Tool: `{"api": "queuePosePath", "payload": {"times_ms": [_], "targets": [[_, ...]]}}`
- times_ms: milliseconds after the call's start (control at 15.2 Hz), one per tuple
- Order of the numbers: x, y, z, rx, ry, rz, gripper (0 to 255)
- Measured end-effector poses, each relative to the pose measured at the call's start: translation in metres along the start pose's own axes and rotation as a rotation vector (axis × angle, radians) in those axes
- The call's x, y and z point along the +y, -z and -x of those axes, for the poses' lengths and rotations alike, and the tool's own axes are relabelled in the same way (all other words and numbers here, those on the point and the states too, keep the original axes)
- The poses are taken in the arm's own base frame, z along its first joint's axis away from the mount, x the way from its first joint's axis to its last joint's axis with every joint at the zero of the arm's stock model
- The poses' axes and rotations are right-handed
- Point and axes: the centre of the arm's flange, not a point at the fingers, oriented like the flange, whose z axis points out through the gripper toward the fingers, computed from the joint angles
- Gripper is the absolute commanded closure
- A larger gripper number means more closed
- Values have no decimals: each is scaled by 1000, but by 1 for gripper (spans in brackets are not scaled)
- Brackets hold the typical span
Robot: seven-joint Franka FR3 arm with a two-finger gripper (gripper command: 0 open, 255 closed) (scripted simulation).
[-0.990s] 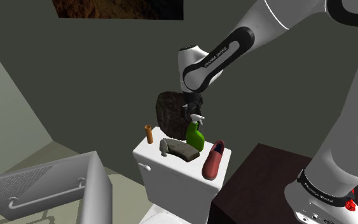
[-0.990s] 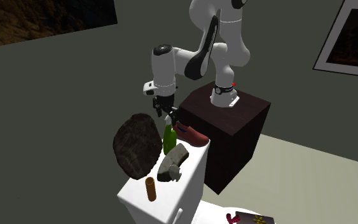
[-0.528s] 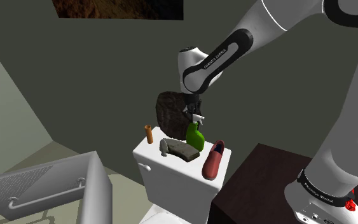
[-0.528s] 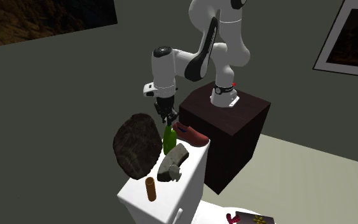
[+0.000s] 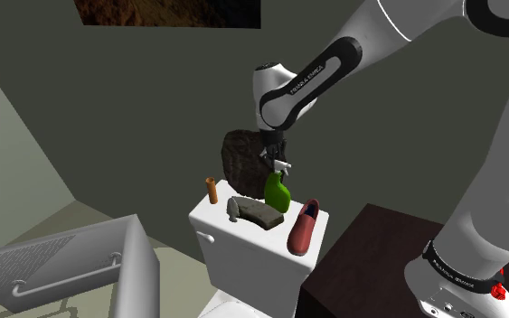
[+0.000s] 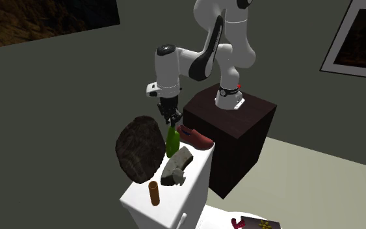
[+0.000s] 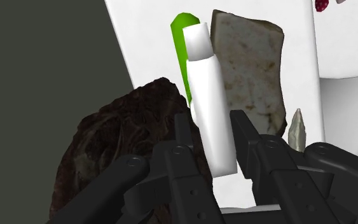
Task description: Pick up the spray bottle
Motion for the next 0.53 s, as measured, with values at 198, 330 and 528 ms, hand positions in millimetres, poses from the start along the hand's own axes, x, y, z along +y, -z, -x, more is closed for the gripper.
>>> {"api": "queuePosePath", "payload": {"times_ms": [198,330,528], "targets": [[1,16,1,0,0,0,255],[2,26,2,0,0,0,255],[3,43,3,0,0,0,255]]}}
